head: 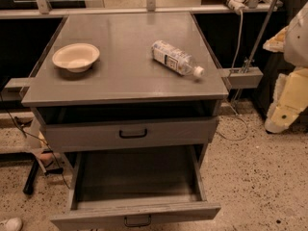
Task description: Close middle drawer
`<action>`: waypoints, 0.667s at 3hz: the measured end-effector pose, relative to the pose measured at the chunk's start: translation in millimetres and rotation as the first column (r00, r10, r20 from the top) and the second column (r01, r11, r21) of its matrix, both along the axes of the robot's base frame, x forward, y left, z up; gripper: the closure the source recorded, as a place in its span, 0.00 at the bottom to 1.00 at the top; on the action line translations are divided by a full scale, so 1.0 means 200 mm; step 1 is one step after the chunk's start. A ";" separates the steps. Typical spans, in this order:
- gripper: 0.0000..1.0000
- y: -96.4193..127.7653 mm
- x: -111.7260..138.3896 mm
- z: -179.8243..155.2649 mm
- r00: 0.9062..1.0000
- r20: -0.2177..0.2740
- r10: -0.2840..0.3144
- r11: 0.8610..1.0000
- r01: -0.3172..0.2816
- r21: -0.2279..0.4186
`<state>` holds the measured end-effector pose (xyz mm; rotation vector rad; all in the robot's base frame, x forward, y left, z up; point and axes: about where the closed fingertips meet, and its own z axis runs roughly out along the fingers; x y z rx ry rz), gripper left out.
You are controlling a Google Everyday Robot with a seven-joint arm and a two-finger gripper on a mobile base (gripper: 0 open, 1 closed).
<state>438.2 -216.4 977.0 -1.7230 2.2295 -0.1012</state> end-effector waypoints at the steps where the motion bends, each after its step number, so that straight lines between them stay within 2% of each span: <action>1: 0.00 0.00 0.00 0.00 1.000 0.000 0.000 1.000 0.000 0.000; 2: 0.20 0.00 0.00 0.00 1.000 0.000 0.000 1.000 0.000 0.000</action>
Offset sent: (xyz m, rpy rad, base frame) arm 0.0000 0.0000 0.0000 0.0000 0.0000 0.0000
